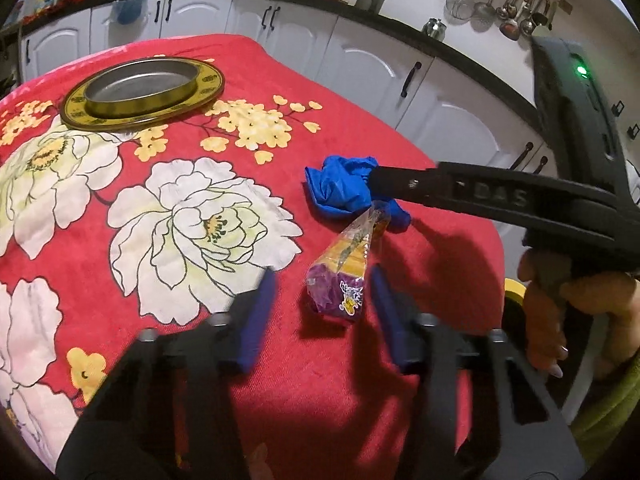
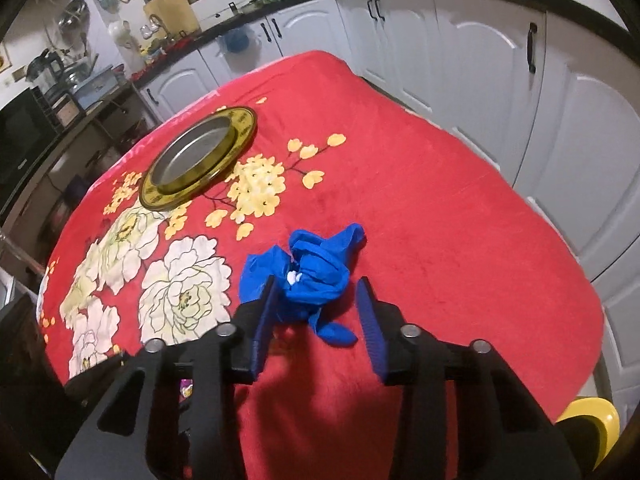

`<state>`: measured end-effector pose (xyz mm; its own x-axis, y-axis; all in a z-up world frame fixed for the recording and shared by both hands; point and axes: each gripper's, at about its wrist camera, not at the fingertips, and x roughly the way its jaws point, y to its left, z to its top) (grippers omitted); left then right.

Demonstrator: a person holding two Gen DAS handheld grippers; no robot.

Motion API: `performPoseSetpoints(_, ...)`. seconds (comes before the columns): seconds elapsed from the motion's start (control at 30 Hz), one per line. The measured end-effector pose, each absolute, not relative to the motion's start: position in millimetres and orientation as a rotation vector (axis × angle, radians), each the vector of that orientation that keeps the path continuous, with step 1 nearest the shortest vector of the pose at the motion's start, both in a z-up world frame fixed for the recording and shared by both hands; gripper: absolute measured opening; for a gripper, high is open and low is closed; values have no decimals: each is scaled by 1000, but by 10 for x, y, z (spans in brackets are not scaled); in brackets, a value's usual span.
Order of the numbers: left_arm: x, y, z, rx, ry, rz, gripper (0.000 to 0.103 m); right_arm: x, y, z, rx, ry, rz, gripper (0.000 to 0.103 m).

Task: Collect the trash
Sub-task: 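Grasp the purple candy bag with the left tool while the right tool grasps the blue cloth, then carry the purple candy bag and blue cloth with both tools over the bin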

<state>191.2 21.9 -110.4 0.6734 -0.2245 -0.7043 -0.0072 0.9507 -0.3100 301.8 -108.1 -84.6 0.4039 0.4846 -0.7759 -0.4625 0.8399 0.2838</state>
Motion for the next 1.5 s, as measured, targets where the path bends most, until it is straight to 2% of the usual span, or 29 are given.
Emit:
performPoseSetpoints(0.07,1910,214,-1113,-301,830,-135,20,3033,-1073,-886,36,1002,600,23)
performPoseSetpoints(0.17,1895,204,-1113,-303,829,-152,19,2980,-1077,-905,24,992,602,10)
performPoseSetpoints(0.27,1892,183,-1110,-302,827,-170,18,2890,-1132,-892,9,969,594,6)
performPoseSetpoints(1.5,1457,-499,-601,-189,722,-323,17,1662,-2742,-165,132,653,386,5)
